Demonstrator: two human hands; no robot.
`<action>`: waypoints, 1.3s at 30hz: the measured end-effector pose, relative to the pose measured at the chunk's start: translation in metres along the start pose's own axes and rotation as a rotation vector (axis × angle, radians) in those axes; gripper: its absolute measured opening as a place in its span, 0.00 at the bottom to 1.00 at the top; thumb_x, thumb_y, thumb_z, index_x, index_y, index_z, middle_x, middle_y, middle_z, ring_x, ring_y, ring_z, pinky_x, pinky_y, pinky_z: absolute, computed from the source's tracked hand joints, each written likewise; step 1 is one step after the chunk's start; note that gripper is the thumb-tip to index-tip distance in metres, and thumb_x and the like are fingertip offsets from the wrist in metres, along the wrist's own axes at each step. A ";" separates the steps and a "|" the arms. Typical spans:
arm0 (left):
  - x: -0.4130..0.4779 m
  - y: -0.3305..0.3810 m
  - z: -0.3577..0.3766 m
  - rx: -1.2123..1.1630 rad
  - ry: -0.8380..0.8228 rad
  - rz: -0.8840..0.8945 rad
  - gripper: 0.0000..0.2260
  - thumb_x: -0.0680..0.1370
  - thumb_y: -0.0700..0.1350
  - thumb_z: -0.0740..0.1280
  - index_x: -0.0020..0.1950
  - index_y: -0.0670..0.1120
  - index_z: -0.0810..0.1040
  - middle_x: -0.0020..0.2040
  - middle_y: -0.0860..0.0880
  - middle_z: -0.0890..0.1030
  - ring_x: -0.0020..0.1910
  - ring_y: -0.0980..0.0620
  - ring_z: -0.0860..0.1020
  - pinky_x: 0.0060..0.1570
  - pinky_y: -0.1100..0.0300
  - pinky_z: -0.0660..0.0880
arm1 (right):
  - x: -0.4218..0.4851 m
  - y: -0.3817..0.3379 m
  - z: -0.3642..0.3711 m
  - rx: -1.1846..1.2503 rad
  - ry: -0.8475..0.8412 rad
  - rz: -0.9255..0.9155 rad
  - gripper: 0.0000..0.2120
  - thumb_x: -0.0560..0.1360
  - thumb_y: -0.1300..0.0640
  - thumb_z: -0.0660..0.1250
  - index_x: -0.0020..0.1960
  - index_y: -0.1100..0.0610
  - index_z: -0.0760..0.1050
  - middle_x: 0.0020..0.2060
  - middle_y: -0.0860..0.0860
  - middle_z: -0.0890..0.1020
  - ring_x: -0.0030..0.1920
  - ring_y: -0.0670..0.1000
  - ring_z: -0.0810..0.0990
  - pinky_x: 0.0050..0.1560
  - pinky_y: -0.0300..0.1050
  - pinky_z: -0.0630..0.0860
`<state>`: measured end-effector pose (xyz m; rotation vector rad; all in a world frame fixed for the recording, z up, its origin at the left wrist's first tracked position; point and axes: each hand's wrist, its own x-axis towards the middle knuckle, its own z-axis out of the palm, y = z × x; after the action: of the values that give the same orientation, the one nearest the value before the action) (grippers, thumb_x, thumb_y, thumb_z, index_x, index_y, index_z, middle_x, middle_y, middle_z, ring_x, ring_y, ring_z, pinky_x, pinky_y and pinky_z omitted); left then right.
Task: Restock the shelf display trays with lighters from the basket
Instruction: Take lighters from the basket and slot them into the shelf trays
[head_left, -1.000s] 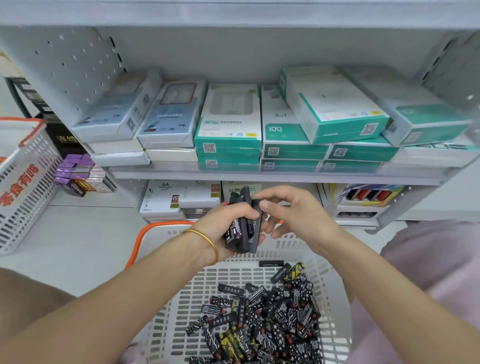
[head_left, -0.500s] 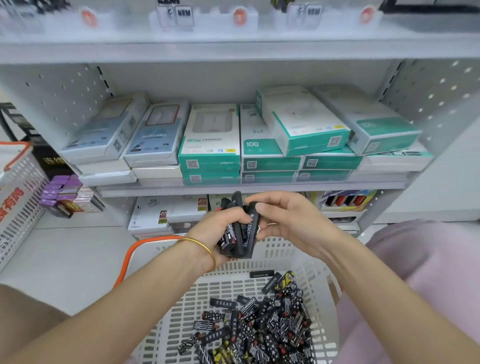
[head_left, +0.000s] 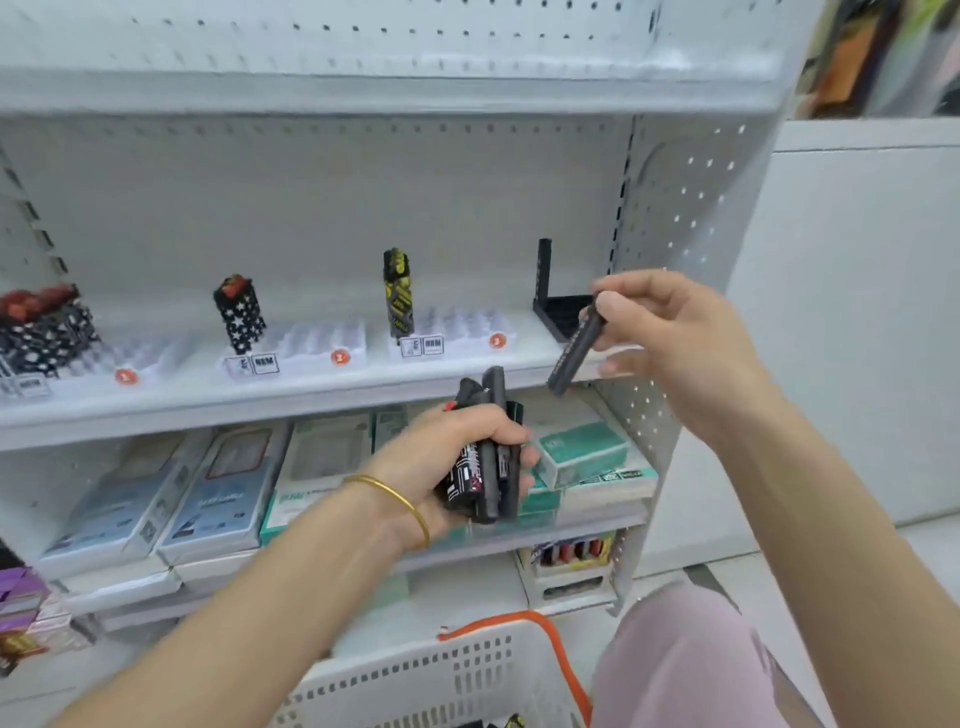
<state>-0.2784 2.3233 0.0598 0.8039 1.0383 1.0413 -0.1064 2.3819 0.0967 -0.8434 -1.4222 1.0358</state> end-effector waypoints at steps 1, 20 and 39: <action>0.003 0.009 0.006 -0.001 -0.023 0.011 0.03 0.68 0.36 0.66 0.41 0.38 0.76 0.30 0.43 0.79 0.26 0.51 0.77 0.31 0.61 0.78 | 0.015 -0.007 -0.004 -0.056 0.034 -0.042 0.03 0.75 0.63 0.66 0.47 0.56 0.76 0.37 0.51 0.80 0.32 0.43 0.78 0.30 0.38 0.78; 0.051 0.068 0.036 -0.110 0.049 0.031 0.04 0.73 0.37 0.64 0.43 0.37 0.77 0.33 0.43 0.79 0.30 0.51 0.79 0.36 0.59 0.80 | 0.155 0.031 -0.007 -0.528 -0.132 -0.133 0.14 0.75 0.67 0.64 0.59 0.57 0.74 0.45 0.51 0.75 0.46 0.51 0.77 0.46 0.43 0.81; 0.049 0.071 0.035 -0.140 0.024 0.016 0.04 0.73 0.37 0.64 0.43 0.37 0.77 0.34 0.43 0.79 0.31 0.51 0.80 0.36 0.56 0.80 | 0.149 0.040 -0.006 -0.565 -0.163 -0.100 0.16 0.76 0.69 0.62 0.61 0.57 0.72 0.50 0.59 0.76 0.49 0.56 0.78 0.48 0.44 0.81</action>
<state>-0.2583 2.3904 0.1208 0.6884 0.9694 1.1265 -0.1204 2.5349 0.1137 -1.0907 -1.9189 0.6378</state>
